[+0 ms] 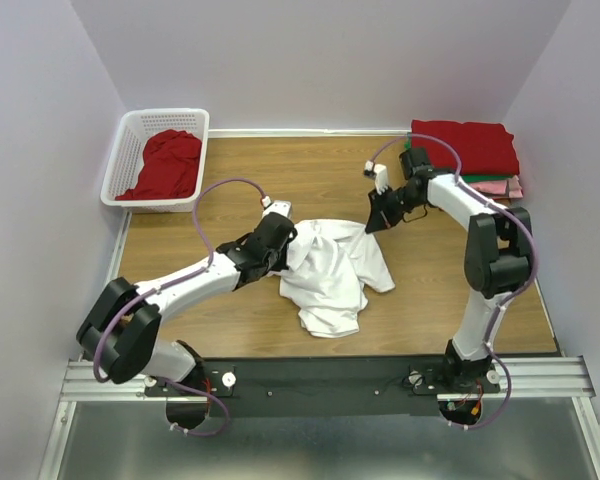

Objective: Fold and stack the t-shirts
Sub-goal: Flatten the tshirt out

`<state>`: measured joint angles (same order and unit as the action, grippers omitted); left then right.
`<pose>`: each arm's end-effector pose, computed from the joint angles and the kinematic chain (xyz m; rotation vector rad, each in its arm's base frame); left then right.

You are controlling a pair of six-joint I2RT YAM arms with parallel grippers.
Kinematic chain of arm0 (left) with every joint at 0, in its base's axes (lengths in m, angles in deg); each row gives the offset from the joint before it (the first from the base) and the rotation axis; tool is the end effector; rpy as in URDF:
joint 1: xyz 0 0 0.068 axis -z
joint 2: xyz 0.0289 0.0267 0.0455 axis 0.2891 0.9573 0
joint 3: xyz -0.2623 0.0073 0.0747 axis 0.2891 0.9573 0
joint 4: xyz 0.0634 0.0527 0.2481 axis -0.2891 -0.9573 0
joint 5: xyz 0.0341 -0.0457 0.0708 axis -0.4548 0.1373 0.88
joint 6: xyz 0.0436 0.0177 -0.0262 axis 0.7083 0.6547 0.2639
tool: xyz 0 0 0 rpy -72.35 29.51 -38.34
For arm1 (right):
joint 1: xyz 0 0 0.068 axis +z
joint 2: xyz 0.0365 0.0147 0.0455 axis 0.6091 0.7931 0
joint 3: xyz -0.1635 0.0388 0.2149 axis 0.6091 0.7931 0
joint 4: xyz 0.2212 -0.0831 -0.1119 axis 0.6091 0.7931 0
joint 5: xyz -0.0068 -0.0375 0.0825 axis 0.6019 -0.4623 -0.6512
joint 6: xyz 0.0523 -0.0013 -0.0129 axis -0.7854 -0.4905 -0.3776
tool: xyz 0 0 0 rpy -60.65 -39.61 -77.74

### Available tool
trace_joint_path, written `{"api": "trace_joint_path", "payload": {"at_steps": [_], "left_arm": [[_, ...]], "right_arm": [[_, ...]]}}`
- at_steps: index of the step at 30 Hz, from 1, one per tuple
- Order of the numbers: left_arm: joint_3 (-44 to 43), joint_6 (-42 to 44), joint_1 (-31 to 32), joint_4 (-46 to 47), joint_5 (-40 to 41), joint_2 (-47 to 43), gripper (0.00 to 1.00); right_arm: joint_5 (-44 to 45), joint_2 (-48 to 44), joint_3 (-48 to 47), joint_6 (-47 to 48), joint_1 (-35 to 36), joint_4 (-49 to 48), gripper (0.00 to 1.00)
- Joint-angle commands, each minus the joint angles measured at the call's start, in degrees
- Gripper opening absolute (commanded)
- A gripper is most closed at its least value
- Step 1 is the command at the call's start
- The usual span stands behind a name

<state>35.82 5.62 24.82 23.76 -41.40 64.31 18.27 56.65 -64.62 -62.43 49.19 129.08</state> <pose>0.2200 -0.1834 0.2052 0.1334 2.3866 -0.2795 0.3733 0.1013 0.1848 -0.9826 2.4028 0.9330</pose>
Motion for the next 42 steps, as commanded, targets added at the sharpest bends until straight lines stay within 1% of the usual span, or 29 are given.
{"api": "trace_joint_path", "payload": {"at_steps": [1, 4, 6, 8, 9, 10, 11, 12, 13, 15, 17, 19, 23, 26, 27, 28, 29, 30, 31, 32, 33, 34, 35, 36, 37, 38, 39, 40, 42], "left_arm": [[-2.91, 2.6, 0.47, -1.29, 4.31, -6.56, 0.0], [-7.46, 5.75, 0.12, 0.02, 4.22, -12.61, 0.0], [-10.89, 7.86, -1.8, 0.99, 3.43, -13.69, 0.0], [-15.55, 11.29, -3.91, 1.7, 2.64, -13.69, 0.0], [-21.23, 12.52, -4.88, 1.78, 1.68, -12.91, 0.0], [-24.33, 13.58, -6.54, 1.7, 1.06, -12.55, 0.0], [-27.41, 15.24, -7.25, 1.96, 0.62, -12.11, 0.0], [-32.92, 15.78, -7.96, 2.22, -1.04, -11.59, 0.0], [-35.41, 16.31, -8.57, 3.01, -2.01, -11.49, 0.0], [-41.2, 17.28, -9.89, 3.89, -4.38, -11.58, 0.0], [-44.12, 17.8, -10.77, 4.94, -5.97, -12.37, 0.0], [-44.23, 17.98, -11.21, 5.82, -8.34, -13.33, 0.0], [-38.88, 17.9, -11.39, 6.62, -10.8, -17.63, 0.0], [-27.9, 16.23, -11.39, 6.09, -13.61, -24.66, 0.0], [-25.35, 15.53, -11.39, 5.48, -17.45, -26.24, 0.0], [-22.72, 13.17, -11.39, 4.52, -19.58, -27.74, 0.0], [-16.95, 11.76, -11.39, 3.99, -22.3, -30.88, 0.0], [-14.02, 9.83, -11.39, 3.55, -28.33, -32.22, 0.0], [-11.21, 7.81, -11.31, 1.8, -31.78, -33.19, 0.0], [-5.61, 3.44, -11.3, 0.83, -39.99, -34.59, 0.0], [-2.86, 1.48, -11.04, -0.23, -44.34, -35.13, 0.02], [-0.13, -0.54, -10.52, -1.8, -47.43, -35.92, 0.11], [3.81, -4.3, -8.6, -3.21, -49.72, -38.36, 0.41], [4.63, -5.04, -7.45, -4.88, -48.96, -39.87, 0.61], [4.82, -5.83, -6.48, -8.72, -47.82, -41.62, 0.8], [3.25, -6.01, -6.47, -11.02, -44.16, -44.95, 0.86], [1.93, -5.66, -6.47, -13.22, -41.51, -46.11, 0.88], [0.53, -5.23, -6.47, -16.9, -39.13, -46.99, 0.89], [-2.56, -3.82, -6.56, -19.3, -34.31, -47.7, 0.89]], "right_arm": [[3.74, -7.96, -7.01, 3.66, 0.38, 5.19, 0.0], [6.72, -10.42, -13.51, 4.45, 0.38, 6.96, 0.0], [8.57, -10.52, -18.68, 4.89, 0.38, 7.23, 0.0], [12.42, -9.04, -28.95, 4.63, 0.29, 7.49, 0.01], [13.49, -8.33, -32.65, 4.63, 0.38, 7.67, 0.0], [14.63, -7.71, -35.99, 4.46, 0.38, 7.58, 0.01], [16.03, -7.18, -43.25, 4.45, 0.38, 7.58, 0.0], [16.48, -6.4, -46.1, 4.45, 0.29, 7.58, 0.01], [17.01, -6.47, -48.74, 4.72, 0.38, 7.06, 0.0], [18.77, -8.83, -51.58, 4.63, 0.29, 5.48, 0.01], [20.26, -10.68, -52.54, 4.11, 0.21, 4.42, 0.0], [20.79, -14.29, -52.29, 3.93, 0.29, 3.89, 0.01], [21.23, -22.01, -46.59, 5.42, 0.29, 3.72, 0.0], [21.15, -30.89, -34.04, 8.49, 0.2, 4.33, 0.0], [20.45, -33.87, -29.48, 10.06, 0.12, 5.37, 0.0], [19.83, -36.51, -21.34, 14.34, 0.2, 8.78, 0.01], [19.13, -41.84, -16.56, 16.47, 0.2, 10.9, 0.0], [18.86, -44.24, -12.51, 18.58, 0.12, 13.27, 0.0], [18.51, -46.44, -8.64, 20.69, 0.2, 15.64, 0.0], [17.47, -51.25, -0.86, 25.33, 0.2, 21.41, 0.0], [17.54, -53.21, 2.26, 27.29, 0.2, 23.9, 0.01], [18.24, -55.41, 5.78, 27.39, 0.12, 25.06, 0.04], [19.73, -57.87, 10.42, 27.22, -0.75, 25.85, 0.51], [20.61, -58.85, 12.56, 27.13, -1.46, 26.12, 0.7], [21.58, -59.47, 14.23, 27.22, -2.25, 26.04, 0.8], [22.63, -59.91, 16.25, 27.13, -2.52, 25.6, 0.84], [22.73, -60.35, 16.79, 26.61, -2.78, 24.73, 0.86], [22.82, -60.27, 17.15, 24.34, -2.96, 22.37, 0.86], [21.77, -58.26, 16.98, 20.48, -2.87, 18.42, 0.87]]}}
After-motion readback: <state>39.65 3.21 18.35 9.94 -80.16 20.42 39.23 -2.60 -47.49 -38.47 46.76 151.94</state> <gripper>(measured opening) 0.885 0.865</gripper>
